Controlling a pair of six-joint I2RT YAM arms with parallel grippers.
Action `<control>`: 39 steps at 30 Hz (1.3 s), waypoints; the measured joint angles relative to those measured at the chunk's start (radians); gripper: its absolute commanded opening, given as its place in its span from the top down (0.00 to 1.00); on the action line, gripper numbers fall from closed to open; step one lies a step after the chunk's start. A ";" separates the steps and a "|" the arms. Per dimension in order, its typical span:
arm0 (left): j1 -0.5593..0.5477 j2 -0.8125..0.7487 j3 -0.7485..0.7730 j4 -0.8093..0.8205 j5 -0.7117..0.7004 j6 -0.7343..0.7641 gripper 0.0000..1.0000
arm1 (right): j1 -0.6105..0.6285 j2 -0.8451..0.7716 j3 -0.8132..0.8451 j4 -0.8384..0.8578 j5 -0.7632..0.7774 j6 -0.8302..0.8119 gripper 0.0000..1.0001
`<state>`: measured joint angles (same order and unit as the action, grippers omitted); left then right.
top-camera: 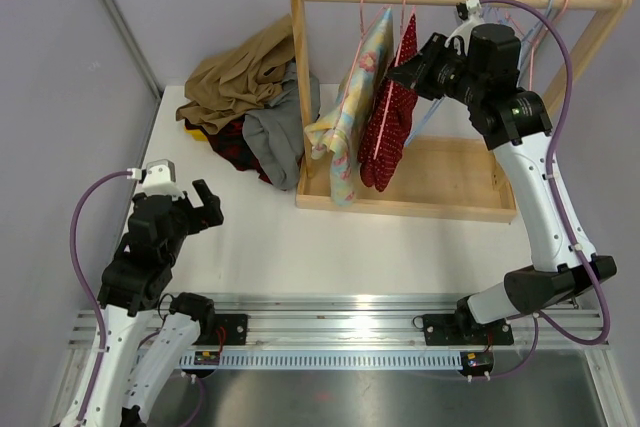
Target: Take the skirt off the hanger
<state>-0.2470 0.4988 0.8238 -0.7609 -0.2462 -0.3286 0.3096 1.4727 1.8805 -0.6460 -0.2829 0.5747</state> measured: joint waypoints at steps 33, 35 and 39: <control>-0.967 0.680 0.641 0.328 -0.073 0.190 0.01 | 0.004 -0.215 0.184 -0.169 -0.018 0.048 1.00; -0.983 0.708 0.587 0.376 -0.043 0.190 0.01 | 0.004 -0.237 0.184 -0.179 -0.026 0.054 1.00; -0.990 0.729 0.521 0.475 -0.003 0.189 0.01 | 0.004 -0.278 0.179 -0.196 -0.035 0.069 1.00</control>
<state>-1.2369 1.2282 1.3445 -0.2863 -0.2489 -0.1394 0.3134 1.1942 2.0590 -0.8425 -0.3176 0.6441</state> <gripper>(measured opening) 0.987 0.020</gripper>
